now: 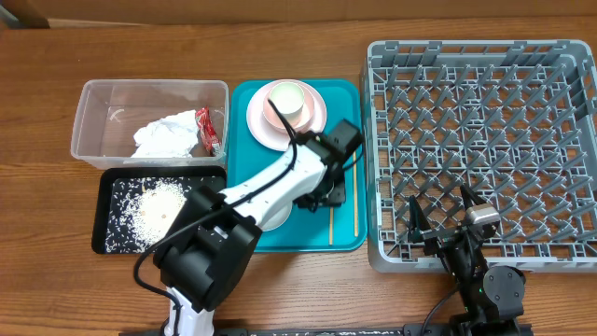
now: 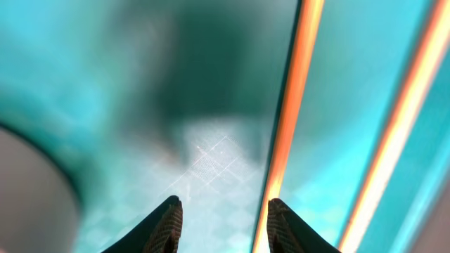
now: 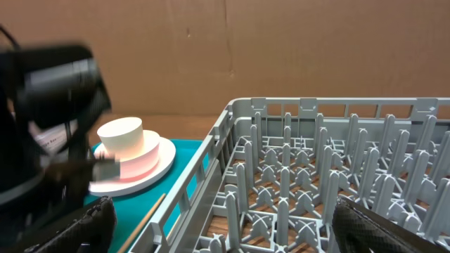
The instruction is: Sort waste into correct bins and load items into the dishwasher
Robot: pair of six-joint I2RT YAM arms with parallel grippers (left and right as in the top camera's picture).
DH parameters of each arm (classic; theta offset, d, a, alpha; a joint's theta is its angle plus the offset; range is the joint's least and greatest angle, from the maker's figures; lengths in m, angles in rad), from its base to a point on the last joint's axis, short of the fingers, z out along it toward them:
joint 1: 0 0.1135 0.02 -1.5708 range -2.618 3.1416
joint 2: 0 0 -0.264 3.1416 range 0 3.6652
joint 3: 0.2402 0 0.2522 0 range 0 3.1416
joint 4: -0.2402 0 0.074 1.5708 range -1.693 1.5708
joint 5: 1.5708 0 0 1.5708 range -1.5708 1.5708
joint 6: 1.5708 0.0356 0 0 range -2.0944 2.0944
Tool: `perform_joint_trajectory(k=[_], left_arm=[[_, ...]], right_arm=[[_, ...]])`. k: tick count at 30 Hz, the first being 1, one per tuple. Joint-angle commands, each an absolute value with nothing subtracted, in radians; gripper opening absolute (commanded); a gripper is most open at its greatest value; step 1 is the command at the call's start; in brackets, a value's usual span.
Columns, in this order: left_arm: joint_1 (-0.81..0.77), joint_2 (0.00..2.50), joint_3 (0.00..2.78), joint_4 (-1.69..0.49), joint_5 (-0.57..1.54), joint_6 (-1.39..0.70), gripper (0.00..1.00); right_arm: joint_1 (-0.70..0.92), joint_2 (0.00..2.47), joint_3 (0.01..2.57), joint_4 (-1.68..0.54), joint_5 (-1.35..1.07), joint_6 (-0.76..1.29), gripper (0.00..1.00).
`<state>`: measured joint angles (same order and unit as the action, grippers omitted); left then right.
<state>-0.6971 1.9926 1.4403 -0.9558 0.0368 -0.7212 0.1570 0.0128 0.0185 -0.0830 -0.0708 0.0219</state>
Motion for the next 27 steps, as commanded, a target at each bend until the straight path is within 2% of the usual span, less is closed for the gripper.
perform_joint_trajectory(k=[1, 8, 12, 13, 14, 16, 17, 22, 27], left_arm=[[-0.676, 1.901, 1.553, -1.007, -0.003, -0.683, 0.42], [-0.601, 1.765, 1.697, -1.188, -0.073, -0.645, 0.43], [-0.519, 1.685, 1.705, -1.271, -0.145, -0.641, 0.52], [-0.488, 1.668, 1.705, -1.299, -0.171, -0.642, 0.57], [-0.462, 1.655, 1.705, -1.326, -0.194, -0.642, 0.68], [-0.398, 1.636, 1.705, -1.388, -0.233, -0.642, 0.80], [-0.369, 1.631, 1.705, -1.412, -0.251, -0.642, 1.00], [-0.241, 1.631, 1.705, -1.460, -0.281, -0.642, 1.00], [-0.188, 1.631, 1.705, -1.458, -0.280, -0.642, 1.00]], right_arm=[[0.155, 0.003, 0.008, -0.078, -0.070, 0.014, 1.00], [0.155, 0.003, 0.008, -0.078, -0.070, 0.014, 1.00], [0.155, 0.003, 0.008, -0.078, -0.070, 0.014, 1.00], [0.155, 0.003, 0.008, -0.078, -0.070, 0.014, 1.00], [0.155, 0.003, 0.008, -0.078, -0.070, 0.014, 1.00], [0.155, 0.003, 0.008, -0.078, -0.070, 0.014, 1.00], [0.155, 0.003, 0.008, -0.078, -0.070, 0.014, 1.00], [0.155, 0.003, 0.008, -0.078, -0.070, 0.014, 1.00], [0.155, 0.003, 0.008, -0.078, -0.070, 0.014, 1.00]])
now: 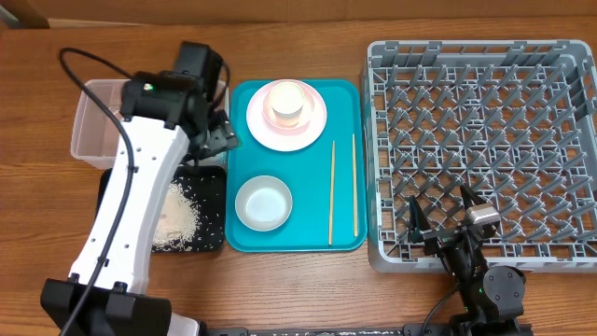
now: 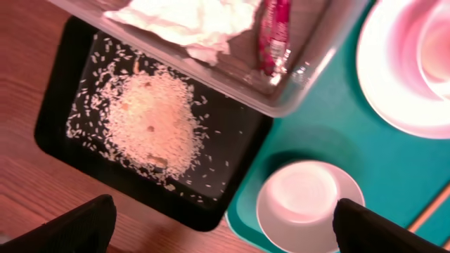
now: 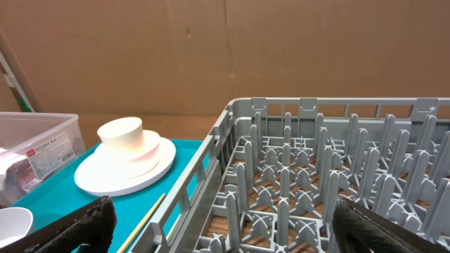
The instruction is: Sort waste into correct bins and load items into the dishwasher
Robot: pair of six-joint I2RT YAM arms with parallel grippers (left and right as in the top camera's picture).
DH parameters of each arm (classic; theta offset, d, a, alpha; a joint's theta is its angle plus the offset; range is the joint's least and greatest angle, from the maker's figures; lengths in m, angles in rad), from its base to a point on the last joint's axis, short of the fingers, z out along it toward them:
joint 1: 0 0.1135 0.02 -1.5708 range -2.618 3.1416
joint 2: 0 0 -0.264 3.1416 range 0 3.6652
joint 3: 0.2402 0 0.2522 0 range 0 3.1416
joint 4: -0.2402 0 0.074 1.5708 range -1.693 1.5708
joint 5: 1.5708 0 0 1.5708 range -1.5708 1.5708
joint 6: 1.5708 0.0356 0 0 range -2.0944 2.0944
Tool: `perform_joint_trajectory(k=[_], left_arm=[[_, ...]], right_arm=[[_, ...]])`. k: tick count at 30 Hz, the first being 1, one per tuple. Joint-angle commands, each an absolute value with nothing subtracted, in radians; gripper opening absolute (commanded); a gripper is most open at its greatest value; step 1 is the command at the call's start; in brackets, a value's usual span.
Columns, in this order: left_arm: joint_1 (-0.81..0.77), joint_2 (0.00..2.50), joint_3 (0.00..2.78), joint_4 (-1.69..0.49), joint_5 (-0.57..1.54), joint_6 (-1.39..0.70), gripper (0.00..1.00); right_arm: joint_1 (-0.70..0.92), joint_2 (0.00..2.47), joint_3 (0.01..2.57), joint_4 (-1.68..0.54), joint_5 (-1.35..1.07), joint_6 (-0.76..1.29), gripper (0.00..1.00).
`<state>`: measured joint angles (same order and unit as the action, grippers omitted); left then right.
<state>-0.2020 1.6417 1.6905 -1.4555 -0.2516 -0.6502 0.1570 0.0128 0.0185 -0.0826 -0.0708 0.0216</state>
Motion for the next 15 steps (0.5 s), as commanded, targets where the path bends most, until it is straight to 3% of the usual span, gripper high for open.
perform_joint_trajectory(k=[1, 15], left_arm=[[-0.185, 1.631, 1.705, -1.458, -0.280, -0.642, 1.00], [-0.184, 1.631, 1.705, -1.458, -0.280, -0.643, 1.00]], right_arm=[[0.155, 0.003, 0.008, -0.078, -0.070, 0.014, 1.00], [0.155, 0.003, 0.008, -0.076, -0.032, 0.014, 1.00]])
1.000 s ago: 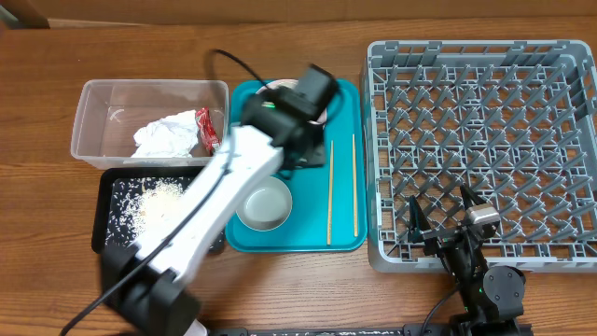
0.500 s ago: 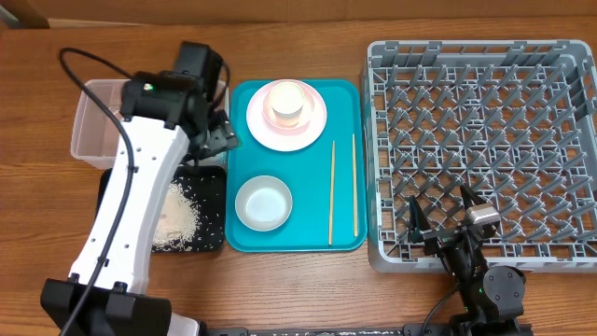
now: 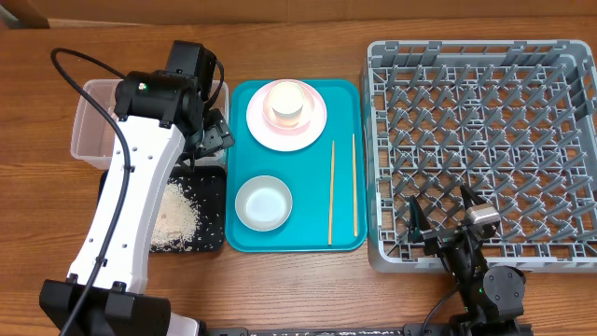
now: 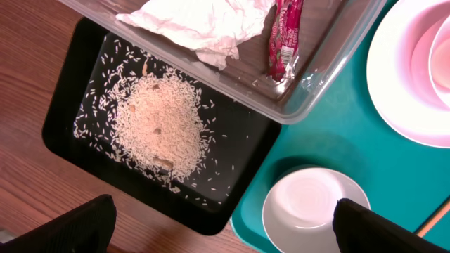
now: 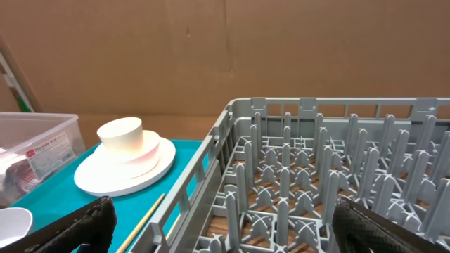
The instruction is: Sort waste into correct bins and load items into the dishwasher
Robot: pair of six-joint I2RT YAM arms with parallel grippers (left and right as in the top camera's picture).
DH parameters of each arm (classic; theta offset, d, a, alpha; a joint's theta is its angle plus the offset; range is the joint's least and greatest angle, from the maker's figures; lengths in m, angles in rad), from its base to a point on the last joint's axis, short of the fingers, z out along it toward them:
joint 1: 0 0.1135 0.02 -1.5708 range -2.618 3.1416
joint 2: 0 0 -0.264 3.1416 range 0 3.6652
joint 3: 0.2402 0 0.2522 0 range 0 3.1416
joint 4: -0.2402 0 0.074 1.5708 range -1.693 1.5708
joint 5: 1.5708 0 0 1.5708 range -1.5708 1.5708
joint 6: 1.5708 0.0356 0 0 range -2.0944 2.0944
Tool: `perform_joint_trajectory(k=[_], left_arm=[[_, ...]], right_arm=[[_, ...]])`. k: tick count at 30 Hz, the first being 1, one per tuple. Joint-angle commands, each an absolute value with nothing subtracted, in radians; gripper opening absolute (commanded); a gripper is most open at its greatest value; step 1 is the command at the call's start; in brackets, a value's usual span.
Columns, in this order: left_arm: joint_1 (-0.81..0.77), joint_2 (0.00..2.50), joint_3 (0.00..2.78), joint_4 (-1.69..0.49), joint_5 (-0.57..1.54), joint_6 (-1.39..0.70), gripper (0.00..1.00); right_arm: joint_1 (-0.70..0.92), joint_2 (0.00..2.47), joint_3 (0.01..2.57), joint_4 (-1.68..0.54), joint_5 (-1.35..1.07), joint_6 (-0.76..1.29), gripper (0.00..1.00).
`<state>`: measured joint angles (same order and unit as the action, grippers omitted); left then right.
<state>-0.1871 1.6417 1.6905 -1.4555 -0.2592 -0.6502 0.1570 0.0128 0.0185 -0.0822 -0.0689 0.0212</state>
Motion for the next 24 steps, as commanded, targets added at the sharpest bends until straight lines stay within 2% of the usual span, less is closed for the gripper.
perform_joint_trajectory(k=[1, 7, 11, 13, 17, 20, 24], left_arm=[[-0.183, 1.631, 1.705, -1.458, -0.280, -0.642, 1.00], [-0.184, 1.631, 1.705, -1.458, -0.280, -0.643, 1.00], [-0.184, 1.631, 1.705, -1.458, -0.280, -0.642, 1.00], [-0.184, 1.631, 1.705, -1.458, -0.280, -0.642, 1.00], [-0.183, 1.631, 1.705, -1.458, -0.280, -0.643, 1.00], [-0.184, 1.631, 1.705, -1.458, -0.280, -0.642, 1.00], [-0.184, 1.631, 1.705, -1.458, -0.280, -0.643, 1.00]], right_arm=[[0.155, 0.003, 0.008, -0.076, -0.011, 0.014, 1.00], [0.156, 0.003, 0.008, -0.075, -0.003, 0.025, 1.00], [0.156, 0.003, 0.008, -0.045, -0.045, 0.118, 1.00], [0.156, 0.003, 0.008, -0.019, -0.125, 0.199, 1.00], [0.156, 0.003, 0.008, -0.017, -0.347, 0.505, 1.00], [0.156, 0.003, 0.008, 0.013, -0.353, 0.662, 1.00], [0.156, 0.003, 0.028, 0.064, -0.399, 0.747, 1.00]])
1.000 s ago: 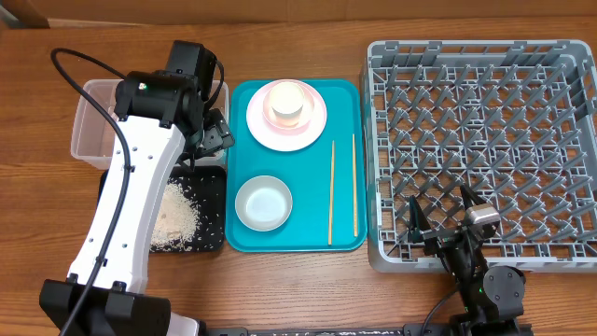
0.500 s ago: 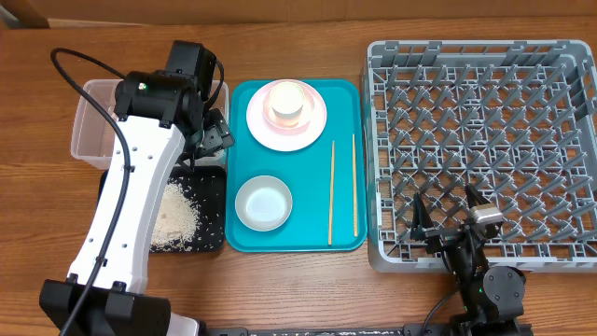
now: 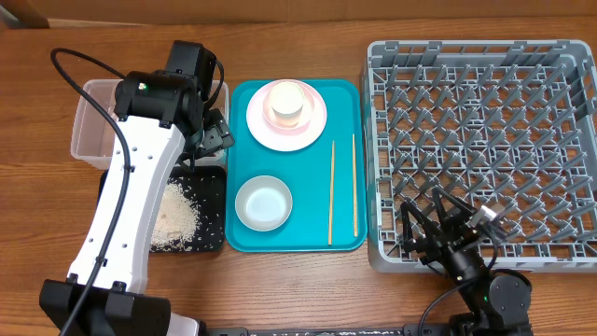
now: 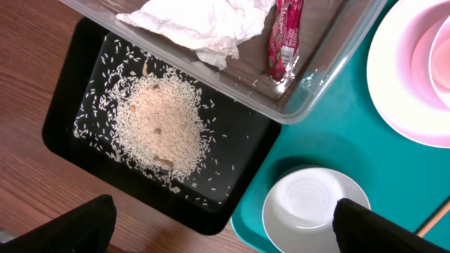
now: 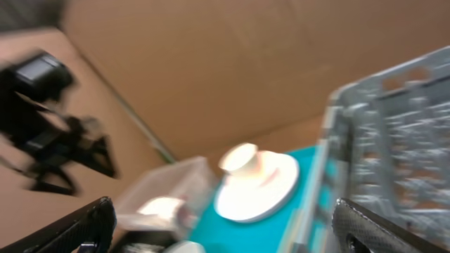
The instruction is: Sort waste into correct bins and load items into the dishwasher
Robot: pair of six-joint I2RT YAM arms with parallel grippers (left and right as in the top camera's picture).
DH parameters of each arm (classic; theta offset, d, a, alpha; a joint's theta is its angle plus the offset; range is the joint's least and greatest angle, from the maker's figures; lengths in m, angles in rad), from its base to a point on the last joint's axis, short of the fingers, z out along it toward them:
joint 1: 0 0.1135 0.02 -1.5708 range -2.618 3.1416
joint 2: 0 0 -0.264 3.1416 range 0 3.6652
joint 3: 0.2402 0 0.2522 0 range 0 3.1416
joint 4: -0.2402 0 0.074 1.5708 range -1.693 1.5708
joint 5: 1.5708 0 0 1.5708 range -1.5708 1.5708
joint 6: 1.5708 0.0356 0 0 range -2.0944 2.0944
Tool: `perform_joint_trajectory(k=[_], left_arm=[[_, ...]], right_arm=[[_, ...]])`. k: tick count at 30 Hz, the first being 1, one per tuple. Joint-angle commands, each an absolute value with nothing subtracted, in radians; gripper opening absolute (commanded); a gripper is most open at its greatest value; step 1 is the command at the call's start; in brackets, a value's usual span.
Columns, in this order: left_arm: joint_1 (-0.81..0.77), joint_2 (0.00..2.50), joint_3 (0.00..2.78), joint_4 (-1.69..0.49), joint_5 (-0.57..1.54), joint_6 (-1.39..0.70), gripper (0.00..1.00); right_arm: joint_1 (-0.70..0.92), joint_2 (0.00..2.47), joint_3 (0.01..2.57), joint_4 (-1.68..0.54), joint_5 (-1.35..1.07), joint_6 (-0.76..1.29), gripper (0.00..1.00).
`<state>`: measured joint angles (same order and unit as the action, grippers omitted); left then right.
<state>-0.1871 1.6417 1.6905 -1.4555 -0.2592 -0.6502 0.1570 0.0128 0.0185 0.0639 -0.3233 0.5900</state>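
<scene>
On the teal tray (image 3: 303, 233) sit a pink plate (image 3: 308, 126) with a cup (image 3: 286, 103), an empty white bowl (image 3: 263, 203) and two chopsticks (image 3: 330, 191). The grey dish rack (image 3: 485, 56) at the right holds nothing. My left gripper (image 3: 213, 136) hangs open above the bins, holding nothing; its view shows the bowl (image 4: 316, 214), the rice (image 4: 162, 130) and a red wrapper (image 4: 285, 39). Open and holding nothing, my right gripper (image 3: 446, 222) sits over the rack's near left corner; its view is blurred.
A clear bin (image 3: 93, 121) at the far left holds crumpled tissue (image 4: 204, 21) and the wrapper. In front of it lies a black tray (image 3: 216, 210) with spilled rice. The rack's wall stands close to the teal tray's right edge.
My right gripper has turned and tilted to the left over the rack's near corner, and its view is now blurred. The left arm and all objects are where they were.
My left gripper was first open and low on the teal tray beside the chopsticks, its arm hiding the bowl. Then it was up over the bins at the left, where it has stayed. The right arm was still until now, when it has turned left.
</scene>
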Motion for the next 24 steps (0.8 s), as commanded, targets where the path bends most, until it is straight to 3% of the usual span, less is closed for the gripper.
perform_joint_trajectory(k=[1, 7, 13, 19, 24], left_arm=[[-0.184, 1.631, 1.705, -1.458, -0.280, -0.642, 1.00], [-0.183, 1.631, 1.705, -1.458, -0.280, -0.643, 1.00], [-0.184, 1.631, 1.705, -1.458, -0.280, -0.642, 1.00], [-0.184, 1.631, 1.705, -1.458, -0.280, -0.642, 1.00], [-0.184, 1.631, 1.705, -1.458, -0.280, -0.642, 1.00]], right_arm=[[0.156, 0.003, 0.049, 0.029, -0.398, 0.764, 1.00], [0.156, 0.005, 0.290, -0.342, -0.288, 0.755, 1.00], [0.156, 0.108, 0.579, -0.573, -0.150, 0.700, 1.00], [0.156, 0.391, 0.911, -0.794, -0.071, 0.597, 1.00], [0.156, 0.764, 1.213, -1.055, -0.072, 0.541, 1.00]])
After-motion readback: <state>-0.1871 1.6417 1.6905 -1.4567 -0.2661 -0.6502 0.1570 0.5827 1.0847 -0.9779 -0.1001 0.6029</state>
